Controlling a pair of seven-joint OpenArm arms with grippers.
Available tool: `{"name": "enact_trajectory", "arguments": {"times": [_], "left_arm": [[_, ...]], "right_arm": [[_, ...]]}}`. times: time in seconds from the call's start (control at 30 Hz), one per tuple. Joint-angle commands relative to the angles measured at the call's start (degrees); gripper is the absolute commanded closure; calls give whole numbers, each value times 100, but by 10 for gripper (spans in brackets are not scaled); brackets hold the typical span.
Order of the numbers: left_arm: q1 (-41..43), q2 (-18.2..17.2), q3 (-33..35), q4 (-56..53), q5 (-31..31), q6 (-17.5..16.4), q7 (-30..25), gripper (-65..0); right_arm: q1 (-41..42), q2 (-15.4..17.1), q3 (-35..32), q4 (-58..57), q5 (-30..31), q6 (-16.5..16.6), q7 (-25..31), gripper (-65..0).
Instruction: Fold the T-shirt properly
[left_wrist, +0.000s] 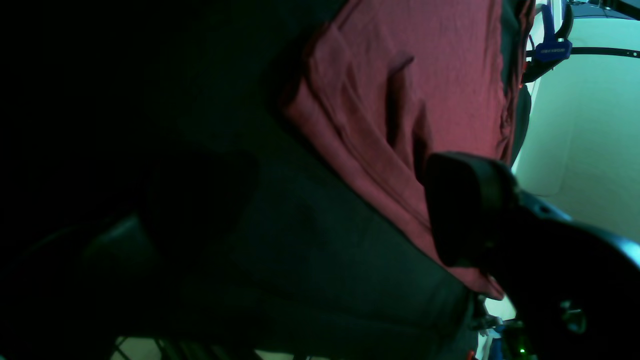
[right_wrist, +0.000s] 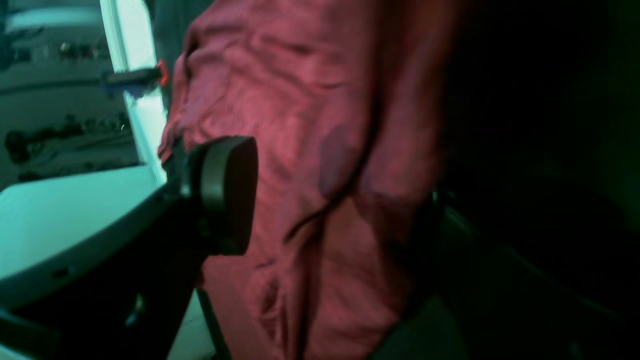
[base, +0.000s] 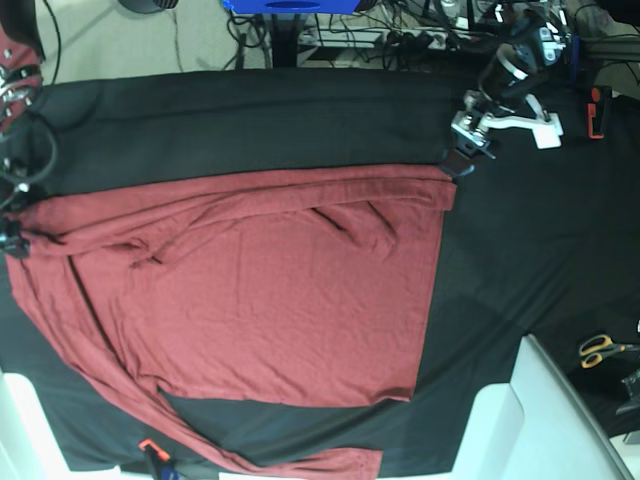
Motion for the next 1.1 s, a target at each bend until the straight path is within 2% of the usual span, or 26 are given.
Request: {"name": "enact_trajectory", "arguments": {"times": [0.0,0.13,0.4,0.5,0.63,1.0,1.07], "left_arm": [[61,-47,-13,89,-112,-53,-29,-640],[88,-82,-13,89,-94,-53,-29,-640],[70,-56,-13,89,-76,-53,-29,-640],[70,-47,14,89,-76,-53,-29,-640],[79,-82,242,89,-76,-53,-29,-640],[70,-82,216,89,-68,-53,-29,-640],[70,-82,225,89,-68,-53,-29,-640]], "right_arm": [[59,122,37,59,47,60,45,-384],[68,113,37,32,47,51,247,-384],[50,122,37,32,47,51,265,-383],[50,122,134,32,56,-125,282,-383],[50,105,644,32,12,-213,282,-383],[50,87,679,32,56,-415,282,-381],[50,78,679,32,56,-424,396,-345]]}}
